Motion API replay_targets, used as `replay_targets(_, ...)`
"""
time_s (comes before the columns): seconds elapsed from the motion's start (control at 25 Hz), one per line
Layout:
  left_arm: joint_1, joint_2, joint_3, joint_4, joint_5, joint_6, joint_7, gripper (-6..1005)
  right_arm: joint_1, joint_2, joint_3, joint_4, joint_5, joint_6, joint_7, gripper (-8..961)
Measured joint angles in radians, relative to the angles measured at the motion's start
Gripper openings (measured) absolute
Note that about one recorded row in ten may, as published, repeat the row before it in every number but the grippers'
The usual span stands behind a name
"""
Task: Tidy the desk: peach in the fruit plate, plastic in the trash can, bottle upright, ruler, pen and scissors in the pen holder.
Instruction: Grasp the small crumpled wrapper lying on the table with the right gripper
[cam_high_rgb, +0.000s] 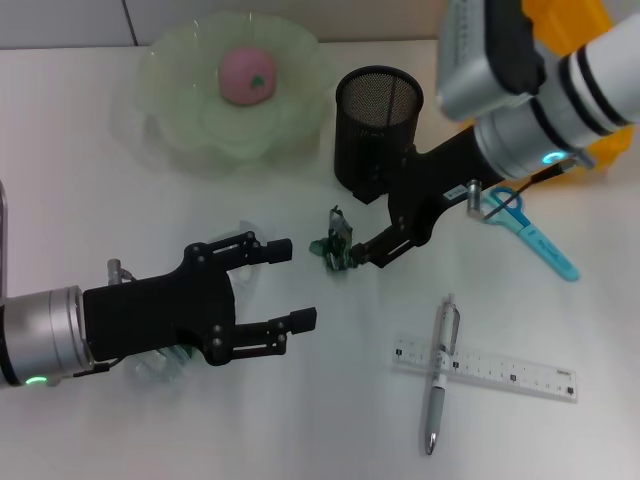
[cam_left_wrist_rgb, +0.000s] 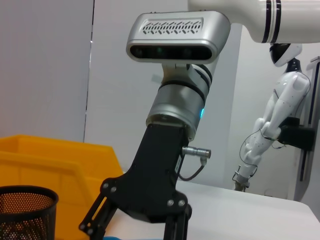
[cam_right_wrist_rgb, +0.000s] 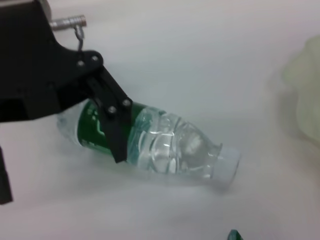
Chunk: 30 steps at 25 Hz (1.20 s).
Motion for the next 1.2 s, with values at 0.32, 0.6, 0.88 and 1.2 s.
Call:
replay_targets(0.32,0.001,0.002,0.0,0.003,0.001,0.0,0.0,796,0.011,0.003,-0.143,0.041,0.049,0.138,0.015,817)
replay_targets(0.6,0.001,0.003,0.0,0.007,0.0,0.002,-0.004,796,0.014,0.004,-0.243,0.067,0.101,0.237,0.016,817)
replay_targets(0.88,0.002,0.004,0.0,0.007,0.0,0.002,-0.004,796,0.026,0.006,-0.285,0.104,0.118,0.302,0.016,817)
replay_targets(1.2,0.002,0.004,0.0,0.009,0.001,-0.019,-0.007,796,0.026,0.007,-0.303,0.123,0.13,0.324,0.015,817)
